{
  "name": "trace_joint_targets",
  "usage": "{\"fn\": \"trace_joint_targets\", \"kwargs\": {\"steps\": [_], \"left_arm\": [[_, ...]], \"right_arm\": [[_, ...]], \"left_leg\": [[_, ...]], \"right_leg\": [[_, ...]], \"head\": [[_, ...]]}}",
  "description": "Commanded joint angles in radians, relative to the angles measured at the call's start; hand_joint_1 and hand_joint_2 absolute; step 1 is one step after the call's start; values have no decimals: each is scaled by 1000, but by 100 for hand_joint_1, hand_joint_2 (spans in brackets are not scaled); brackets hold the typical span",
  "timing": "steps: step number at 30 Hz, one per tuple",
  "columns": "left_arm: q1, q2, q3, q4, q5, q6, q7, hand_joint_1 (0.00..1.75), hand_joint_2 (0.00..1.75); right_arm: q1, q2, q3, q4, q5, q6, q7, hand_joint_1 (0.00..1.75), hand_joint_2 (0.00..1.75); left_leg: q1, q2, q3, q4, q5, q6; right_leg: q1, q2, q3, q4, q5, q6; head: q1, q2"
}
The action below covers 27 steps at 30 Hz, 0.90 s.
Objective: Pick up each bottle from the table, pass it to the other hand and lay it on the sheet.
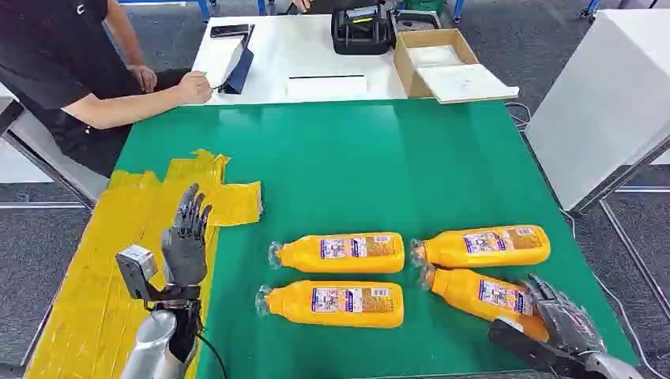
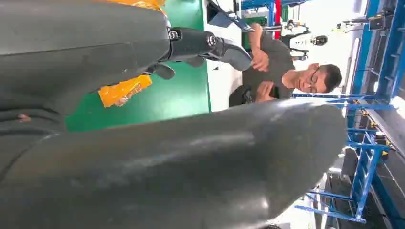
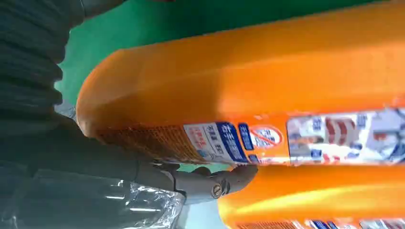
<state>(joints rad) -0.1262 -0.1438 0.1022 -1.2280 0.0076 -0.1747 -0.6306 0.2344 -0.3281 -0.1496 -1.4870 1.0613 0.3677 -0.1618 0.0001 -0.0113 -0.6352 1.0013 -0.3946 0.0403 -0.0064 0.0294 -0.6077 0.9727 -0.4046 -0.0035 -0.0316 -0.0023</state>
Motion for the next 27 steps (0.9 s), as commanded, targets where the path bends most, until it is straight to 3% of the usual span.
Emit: {"fn": "trace_joint_targets", "kwargs": {"steps": [1, 3, 5, 11, 18, 27], "left_arm": [[-29, 9, 18, 68, 0, -1, 2, 0, 0], [-30, 10, 18, 68, 0, 0, 2, 0, 0], [-30, 11, 18, 67, 3, 2, 2, 0, 0], [-6, 17, 32, 39, 13, 1, 3, 0, 0], [-4, 32, 40, 41, 27, -8, -4, 0, 0], [-8, 40, 47, 47, 35, -9, -9, 0, 0]], "right_arm": [[22, 1, 37, 77, 0, 16, 6, 0, 175], [23, -4, 43, 79, -2, 23, 10, 0, 175], [28, -22, 55, 87, -23, 36, 20, 175, 175], [24, -58, 74, 112, -51, 44, 19, 175, 175], [-3, -149, 157, 109, -229, 23, 30, 175, 175], [-17, -114, 181, 103, -247, 15, 54, 175, 175]], "left_leg": [[1, -2, 4, -1, -1, -3], [0, -2, 5, -1, -1, -3], [1, -2, 3, -1, -1, -2], [0, -2, 6, 0, -2, -3], [0, 0, 5, 0, -1, -2], [1, 1, 6, -1, -1, -3]], "right_leg": [[1, -5, 5, -1, -1, 0], [1, -5, 6, -1, -2, 0], [1, -4, 5, -1, -1, 0], [1, -5, 8, -2, -2, 0], [0, -3, 6, -1, -1, 0], [1, -2, 7, -2, -1, 0]], "head": [[0, 0], [0, 0], [0, 0], [0, 0], [0, 0], [0, 0]]}}
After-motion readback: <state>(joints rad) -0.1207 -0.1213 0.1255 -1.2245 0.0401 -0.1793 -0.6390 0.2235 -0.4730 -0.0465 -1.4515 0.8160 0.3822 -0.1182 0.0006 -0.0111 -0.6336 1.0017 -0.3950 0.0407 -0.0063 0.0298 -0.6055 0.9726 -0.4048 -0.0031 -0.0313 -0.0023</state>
